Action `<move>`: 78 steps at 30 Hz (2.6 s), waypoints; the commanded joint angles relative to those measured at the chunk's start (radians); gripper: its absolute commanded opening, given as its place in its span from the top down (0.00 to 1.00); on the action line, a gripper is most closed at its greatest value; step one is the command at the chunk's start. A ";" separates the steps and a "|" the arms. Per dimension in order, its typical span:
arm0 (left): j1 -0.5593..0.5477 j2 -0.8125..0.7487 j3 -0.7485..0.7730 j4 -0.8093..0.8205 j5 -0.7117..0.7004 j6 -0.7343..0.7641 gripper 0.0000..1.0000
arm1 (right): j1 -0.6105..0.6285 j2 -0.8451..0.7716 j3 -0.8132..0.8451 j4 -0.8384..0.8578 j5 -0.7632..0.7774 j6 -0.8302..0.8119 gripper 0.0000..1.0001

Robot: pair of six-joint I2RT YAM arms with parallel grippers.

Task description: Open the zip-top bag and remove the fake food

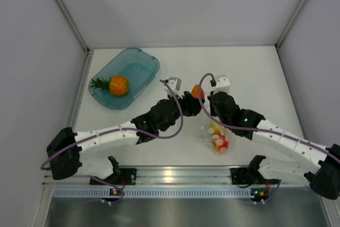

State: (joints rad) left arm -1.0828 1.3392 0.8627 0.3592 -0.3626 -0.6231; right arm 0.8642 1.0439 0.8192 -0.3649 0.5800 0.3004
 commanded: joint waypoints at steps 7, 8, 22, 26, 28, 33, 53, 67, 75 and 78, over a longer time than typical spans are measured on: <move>0.066 -0.161 0.016 -0.172 -0.208 0.010 1.00 | 0.007 0.009 0.038 0.047 0.103 0.118 1.00; 0.117 -0.167 0.025 -0.228 -0.210 0.010 1.00 | 0.006 0.005 0.035 0.046 0.101 0.120 1.00; 0.714 0.110 0.277 -0.407 -0.064 0.074 1.00 | 0.007 -0.093 0.028 0.024 0.049 0.098 1.00; 0.819 0.308 0.404 -0.427 -0.026 0.085 0.98 | 0.007 -0.113 0.002 0.038 0.017 0.101 1.00; 0.846 0.372 0.478 -0.433 -0.003 0.080 0.93 | 0.007 -0.123 -0.006 0.041 0.006 0.103 1.00; 0.943 0.601 0.684 -0.505 0.192 0.083 0.67 | 0.007 -0.128 -0.012 0.032 -0.025 0.083 1.00; 0.983 0.476 0.731 -0.588 0.505 0.089 0.07 | 0.006 -0.028 0.077 0.063 -0.074 0.066 1.00; 0.740 -0.046 0.276 -0.490 0.722 0.005 0.71 | 0.012 0.074 0.187 0.113 -0.158 0.057 1.00; 0.463 -0.215 0.159 -0.471 0.616 -0.009 0.62 | 0.032 0.145 0.239 0.159 -0.170 0.098 1.00; 0.383 -0.239 0.096 -0.413 0.591 -0.026 0.55 | 0.042 0.160 0.250 0.188 -0.178 0.114 1.00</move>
State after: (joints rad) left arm -0.6556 1.1339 1.0031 -0.1444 0.2771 -0.6312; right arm 0.8837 1.1984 1.0138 -0.2649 0.4156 0.3866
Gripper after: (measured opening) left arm 0.447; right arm 0.008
